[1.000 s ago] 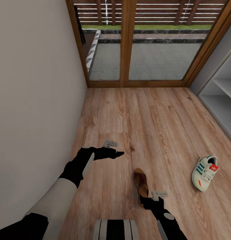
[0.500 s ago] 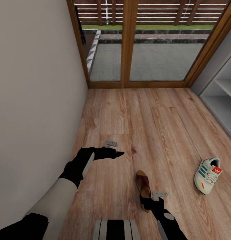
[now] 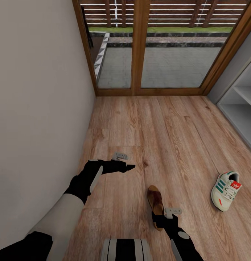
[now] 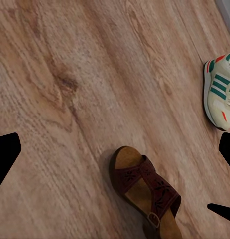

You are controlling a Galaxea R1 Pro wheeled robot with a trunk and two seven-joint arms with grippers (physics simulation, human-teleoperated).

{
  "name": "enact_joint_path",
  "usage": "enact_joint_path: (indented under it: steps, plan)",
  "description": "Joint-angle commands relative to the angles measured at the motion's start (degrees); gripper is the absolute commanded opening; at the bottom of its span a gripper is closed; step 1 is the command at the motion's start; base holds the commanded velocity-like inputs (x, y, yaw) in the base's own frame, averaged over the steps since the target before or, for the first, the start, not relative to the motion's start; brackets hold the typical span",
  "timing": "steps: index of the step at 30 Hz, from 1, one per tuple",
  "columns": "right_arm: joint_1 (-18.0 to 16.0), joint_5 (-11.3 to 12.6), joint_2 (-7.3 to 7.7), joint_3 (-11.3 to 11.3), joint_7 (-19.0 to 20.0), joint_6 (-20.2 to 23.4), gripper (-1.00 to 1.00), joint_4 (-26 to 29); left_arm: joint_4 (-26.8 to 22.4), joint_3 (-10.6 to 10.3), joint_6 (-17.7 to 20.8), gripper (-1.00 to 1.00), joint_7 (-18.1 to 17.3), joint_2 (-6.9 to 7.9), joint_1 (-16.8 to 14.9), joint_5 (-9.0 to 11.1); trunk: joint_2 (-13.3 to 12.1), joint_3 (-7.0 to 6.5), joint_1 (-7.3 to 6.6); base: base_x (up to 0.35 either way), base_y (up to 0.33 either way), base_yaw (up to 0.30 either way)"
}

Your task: Pick up the two gym shoes and the two sandals from the corridor floor and place them onto the hallstand (shoe rack) in the corridor, making sure they are on the rack and not on the floor. Arrange them so the two gym shoes are next to each other and the two sandals are next to each other.

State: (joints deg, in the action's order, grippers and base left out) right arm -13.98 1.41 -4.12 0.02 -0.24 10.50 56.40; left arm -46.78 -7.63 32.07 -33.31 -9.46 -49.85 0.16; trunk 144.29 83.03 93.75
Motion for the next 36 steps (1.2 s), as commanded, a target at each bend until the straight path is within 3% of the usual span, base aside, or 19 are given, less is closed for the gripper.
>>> enact_joint_path:
  steps: [1, 22, 36]
  plan:
    - [0.0, 0.2, -0.01, 0.0, 0.0, 0.3, 1.0, 0.1, -0.1, 0.0, 0.4, 1.0, -0.1, -0.01, 0.0, 0.0, 0.0, 0.04, -0.01, 0.0, 0.0, 0.0]
    - [0.0, 0.2, -0.01, 0.0, -0.1, 0.3, 1.0, 0.2, -0.2, -0.1, 0.5, 1.0, -0.2, 0.02, -0.3, 0.0, 0.0, 0.04, -0.01, 0.0, 0.0, 0.0]
    - [0.0, 0.2, -0.01, 0.0, -0.1, 0.3, 1.0, 0.2, -0.2, -0.1, 0.5, 1.0, -0.3, -0.11, -0.5, 0.1, 0.2, 3.14, 0.35, 0.0, 0.0, 0.0]
